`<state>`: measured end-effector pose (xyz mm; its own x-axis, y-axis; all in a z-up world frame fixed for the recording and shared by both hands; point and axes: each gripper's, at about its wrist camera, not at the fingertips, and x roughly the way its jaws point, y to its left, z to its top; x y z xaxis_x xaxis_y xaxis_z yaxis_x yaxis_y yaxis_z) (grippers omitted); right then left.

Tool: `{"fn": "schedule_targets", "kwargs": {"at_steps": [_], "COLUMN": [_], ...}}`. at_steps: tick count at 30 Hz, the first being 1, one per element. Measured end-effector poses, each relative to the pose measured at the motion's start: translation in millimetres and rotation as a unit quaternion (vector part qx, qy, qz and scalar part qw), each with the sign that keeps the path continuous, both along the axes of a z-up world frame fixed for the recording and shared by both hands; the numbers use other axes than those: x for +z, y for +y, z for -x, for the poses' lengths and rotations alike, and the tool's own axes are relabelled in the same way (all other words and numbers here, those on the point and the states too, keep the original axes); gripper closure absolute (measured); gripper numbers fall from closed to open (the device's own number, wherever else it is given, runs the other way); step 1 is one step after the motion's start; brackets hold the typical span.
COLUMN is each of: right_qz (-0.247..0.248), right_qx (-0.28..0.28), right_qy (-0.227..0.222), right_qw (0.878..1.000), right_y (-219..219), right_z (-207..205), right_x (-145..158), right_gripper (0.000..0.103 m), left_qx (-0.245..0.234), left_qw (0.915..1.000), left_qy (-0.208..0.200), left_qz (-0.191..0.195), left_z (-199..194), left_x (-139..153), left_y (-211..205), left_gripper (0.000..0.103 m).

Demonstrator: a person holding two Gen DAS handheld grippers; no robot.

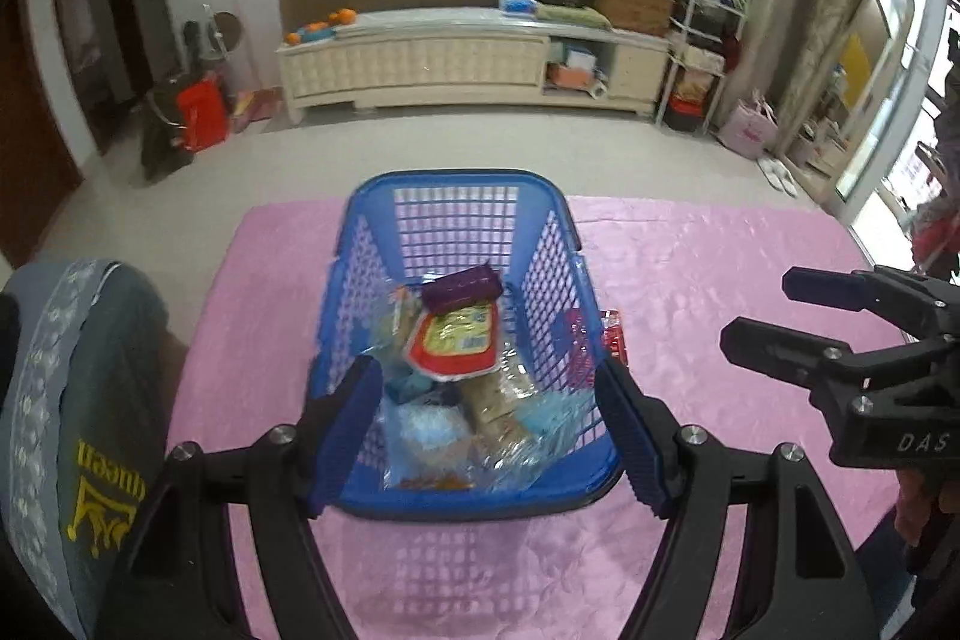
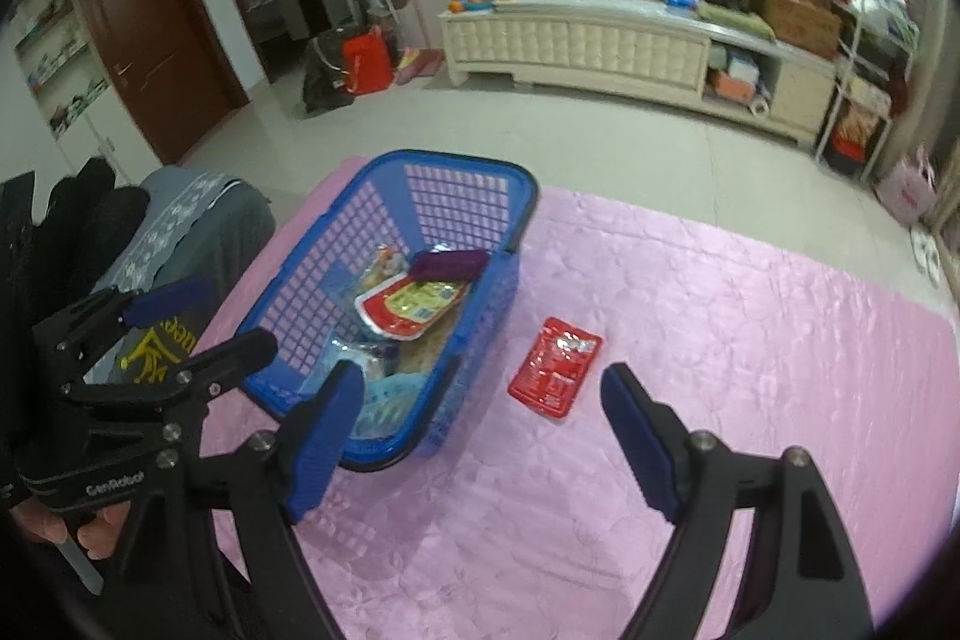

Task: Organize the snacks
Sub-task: 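Move the right gripper from the basket to the small red pack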

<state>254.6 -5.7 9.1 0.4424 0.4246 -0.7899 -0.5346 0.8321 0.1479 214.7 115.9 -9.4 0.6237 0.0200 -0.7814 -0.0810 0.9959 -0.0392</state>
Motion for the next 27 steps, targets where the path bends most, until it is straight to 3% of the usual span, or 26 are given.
{"fn": "schedule_targets", "kwargs": {"at_steps": [9, 13, 18, 19, 21, 27], "right_qz": [-0.004, 0.001, 0.001, 0.003, 0.013, 0.037], "right_qx": [-0.055, -0.064, -0.073, -0.074, -0.078, -0.09], "right_qy": [0.089, 0.101, 0.128, 0.129, 0.127, 0.172], "right_qw": [0.995, 0.993, 0.989, 0.989, 0.989, 0.98], "right_y": [-13.4, -11.3, -10.0, -9.1, -7.8, -7.4], "right_z": [-57.6, -73.7, -94.3, -98.6, -107.7, -130.1], "right_x": [-24.9, -36.6, -53.2, -55.4, -61.4, -102.2], "right_gripper": [0.018, 0.018, 0.018, 0.018, 0.018, 0.019], "left_qx": [0.019, 0.018, 0.04, 0.041, 0.04, 0.031], "left_qw": [0.9958, 0.9942, 0.9905, 0.9897, 0.9889, 0.9877], "left_qy": [0.087, 0.106, 0.131, 0.137, 0.143, 0.153], "left_qz": [-0.023, -0.002, -0.013, -0.007, 0.002, 0.007], "left_z": [-57.7, -72.7, -94.0, -98.3, -104.7, -119.1], "left_x": [-26.9, -36.8, -51.4, -55.2, -60.1, -74.9], "left_y": [10.1, 20.6, 29.9, 31.9, 33.8, 32.7], "left_gripper": [0.031, 0.031, 0.031, 0.031, 0.019, 0.019]}}
